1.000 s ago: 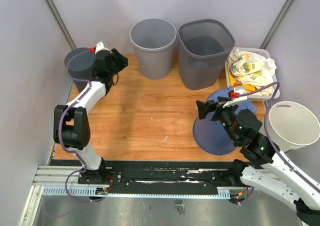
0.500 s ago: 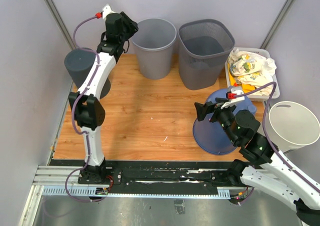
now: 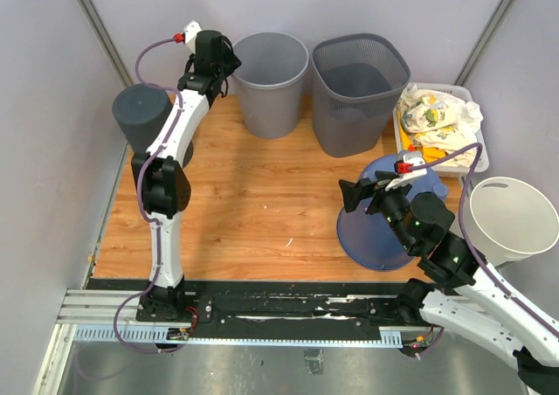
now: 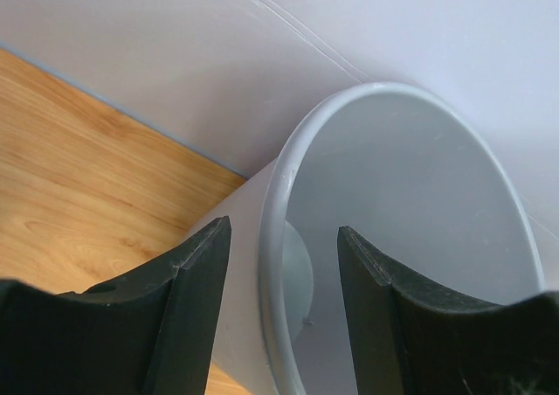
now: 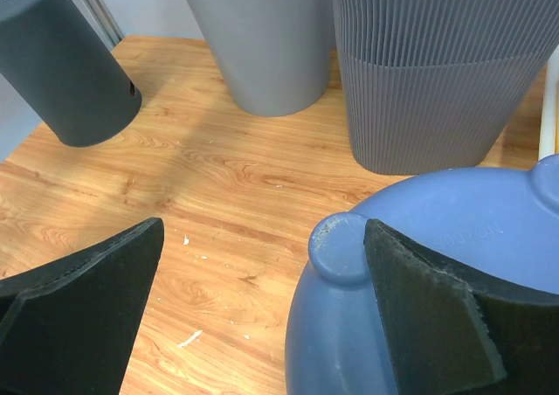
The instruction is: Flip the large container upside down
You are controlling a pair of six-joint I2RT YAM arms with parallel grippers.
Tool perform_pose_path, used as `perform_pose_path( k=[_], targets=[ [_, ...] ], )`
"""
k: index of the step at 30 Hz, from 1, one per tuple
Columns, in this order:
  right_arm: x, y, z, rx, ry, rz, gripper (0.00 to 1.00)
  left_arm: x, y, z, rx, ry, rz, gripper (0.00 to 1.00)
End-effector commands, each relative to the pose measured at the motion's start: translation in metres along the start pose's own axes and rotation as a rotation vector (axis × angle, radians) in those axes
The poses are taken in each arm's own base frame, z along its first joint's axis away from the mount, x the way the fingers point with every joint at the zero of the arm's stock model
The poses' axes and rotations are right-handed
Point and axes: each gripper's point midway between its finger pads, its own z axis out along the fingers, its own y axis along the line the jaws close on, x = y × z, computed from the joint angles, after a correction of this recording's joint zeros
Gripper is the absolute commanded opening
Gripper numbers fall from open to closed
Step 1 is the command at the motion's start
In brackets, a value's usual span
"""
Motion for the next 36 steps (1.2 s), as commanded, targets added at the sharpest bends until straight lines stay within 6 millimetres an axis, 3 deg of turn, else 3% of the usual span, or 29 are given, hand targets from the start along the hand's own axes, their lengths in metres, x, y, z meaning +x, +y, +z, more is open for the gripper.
perform_pose_path(
  k=[1,8,12,18,21,26,32,36],
  targets=[
    [-0.003,-0.001,0.002,0.002,-0.022,0.022,0.98,0.007,-0.001,0.012,-0.003,-0.011,0.012,0.57],
    [-0.002,-0.002,0.002,0.007,-0.019,0.021,0.98,0.026,0.006,0.021,-0.016,0.017,0.032,0.50],
    [-0.001,-0.001,0.003,0.005,-0.015,0.019,0.98,0.020,0.001,0.013,-0.002,0.005,0.037,0.28],
    [-0.001,-0.002,0.003,0.008,-0.016,0.022,0.98,0.006,-0.017,-0.008,0.037,-0.009,0.062,0.08],
    [-0.001,-0.002,0.003,0.006,-0.017,0.025,0.98,0.003,-0.024,-0.022,0.056,0.007,0.061,0.01],
    [-0.001,-0.001,0.002,0.003,-0.019,0.029,0.98,-0.011,-0.031,-0.056,0.073,0.030,0.070,0.01],
    [-0.004,0.001,0.000,-0.010,-0.025,0.035,0.98,-0.028,-0.018,-0.108,0.062,0.033,0.067,0.01],
    [-0.005,0.001,-0.001,-0.016,-0.028,0.037,0.98,-0.016,-0.002,-0.142,0.079,0.076,0.048,0.00]
  ],
)
